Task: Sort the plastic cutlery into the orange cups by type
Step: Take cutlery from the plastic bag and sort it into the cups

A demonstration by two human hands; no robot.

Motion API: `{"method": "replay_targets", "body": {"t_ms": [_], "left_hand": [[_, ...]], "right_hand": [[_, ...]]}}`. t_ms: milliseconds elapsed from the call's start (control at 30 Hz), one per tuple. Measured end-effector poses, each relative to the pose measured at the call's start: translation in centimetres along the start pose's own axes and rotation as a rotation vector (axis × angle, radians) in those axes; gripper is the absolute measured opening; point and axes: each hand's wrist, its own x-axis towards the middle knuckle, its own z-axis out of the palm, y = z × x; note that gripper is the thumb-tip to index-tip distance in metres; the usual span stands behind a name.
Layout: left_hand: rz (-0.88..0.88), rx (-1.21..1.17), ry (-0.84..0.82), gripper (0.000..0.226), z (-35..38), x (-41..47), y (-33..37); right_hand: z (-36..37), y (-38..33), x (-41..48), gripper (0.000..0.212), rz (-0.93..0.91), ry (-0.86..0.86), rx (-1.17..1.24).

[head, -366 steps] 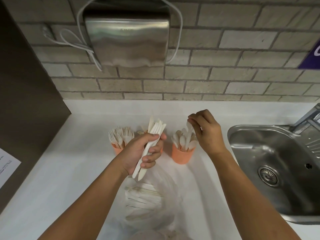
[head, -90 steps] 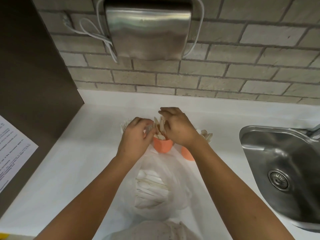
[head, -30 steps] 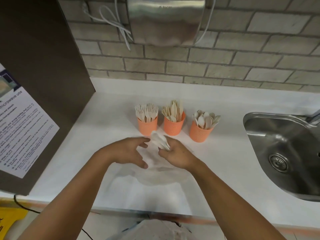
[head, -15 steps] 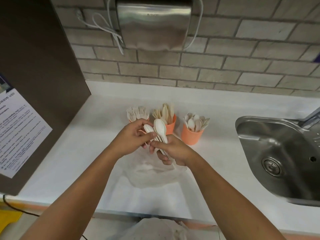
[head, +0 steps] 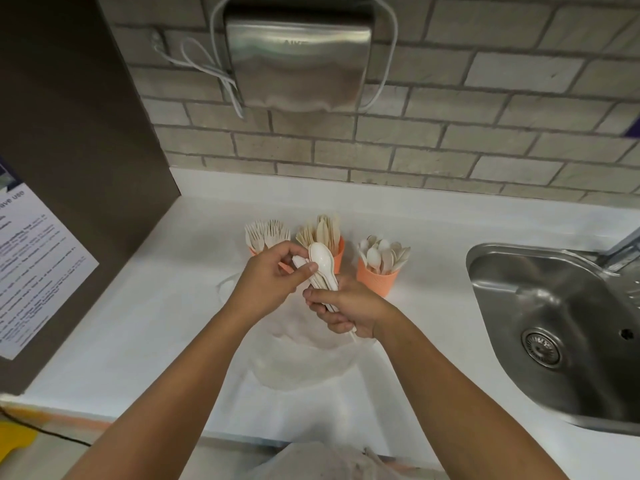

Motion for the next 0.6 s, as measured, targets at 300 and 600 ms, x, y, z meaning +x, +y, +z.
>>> {"method": "replay_targets", "body": {"t_ms": [300, 600], "left_hand": [[0.140, 0.260, 0.069, 0.017, -0.7, 1.2, 0.2], [0.175, -0.039, 0.039, 0.006, -4.3, 2.9, 0.9]], "right_hand": [[0.0, 0.6, 0.8, 0.013, -0.031, 0.090, -0.038], [-0.7, 1.7, 1.3, 0.033, -0.022, 0.053, -0.103]]}}
